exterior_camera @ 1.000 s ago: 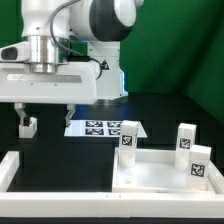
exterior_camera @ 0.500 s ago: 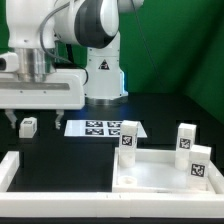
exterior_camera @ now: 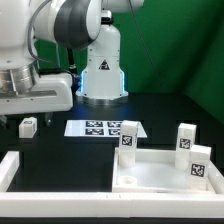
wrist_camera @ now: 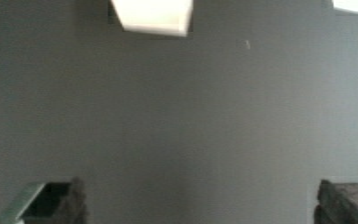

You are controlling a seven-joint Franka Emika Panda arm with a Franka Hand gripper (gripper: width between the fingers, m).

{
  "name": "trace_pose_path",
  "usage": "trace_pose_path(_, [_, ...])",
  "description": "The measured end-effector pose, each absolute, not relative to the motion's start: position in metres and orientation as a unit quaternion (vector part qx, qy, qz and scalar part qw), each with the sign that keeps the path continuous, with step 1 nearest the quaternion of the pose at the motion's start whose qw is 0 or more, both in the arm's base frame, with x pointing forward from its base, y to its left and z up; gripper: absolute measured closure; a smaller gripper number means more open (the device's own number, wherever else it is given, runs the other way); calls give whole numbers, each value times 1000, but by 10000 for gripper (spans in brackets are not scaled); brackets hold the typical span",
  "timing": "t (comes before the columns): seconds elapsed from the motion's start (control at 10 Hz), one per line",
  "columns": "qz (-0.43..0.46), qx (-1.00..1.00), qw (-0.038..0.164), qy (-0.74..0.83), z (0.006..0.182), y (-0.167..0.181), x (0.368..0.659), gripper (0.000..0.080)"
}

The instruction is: Assemble square table

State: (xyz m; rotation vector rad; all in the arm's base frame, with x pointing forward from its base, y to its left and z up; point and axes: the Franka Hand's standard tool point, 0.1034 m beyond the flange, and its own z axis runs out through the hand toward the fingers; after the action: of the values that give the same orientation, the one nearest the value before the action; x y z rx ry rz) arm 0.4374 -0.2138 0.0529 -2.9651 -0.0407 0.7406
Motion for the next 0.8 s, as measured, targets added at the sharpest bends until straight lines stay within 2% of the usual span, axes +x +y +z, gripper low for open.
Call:
trace_pose_path(0.2, [302,-952,40,-4,59,-214,443,151])
trace_pose_path(0.5, [394,-917,56,-6,51,-209,436,151])
trace_pose_path(0.8, [432,-900,53,4,31,-223,400,151])
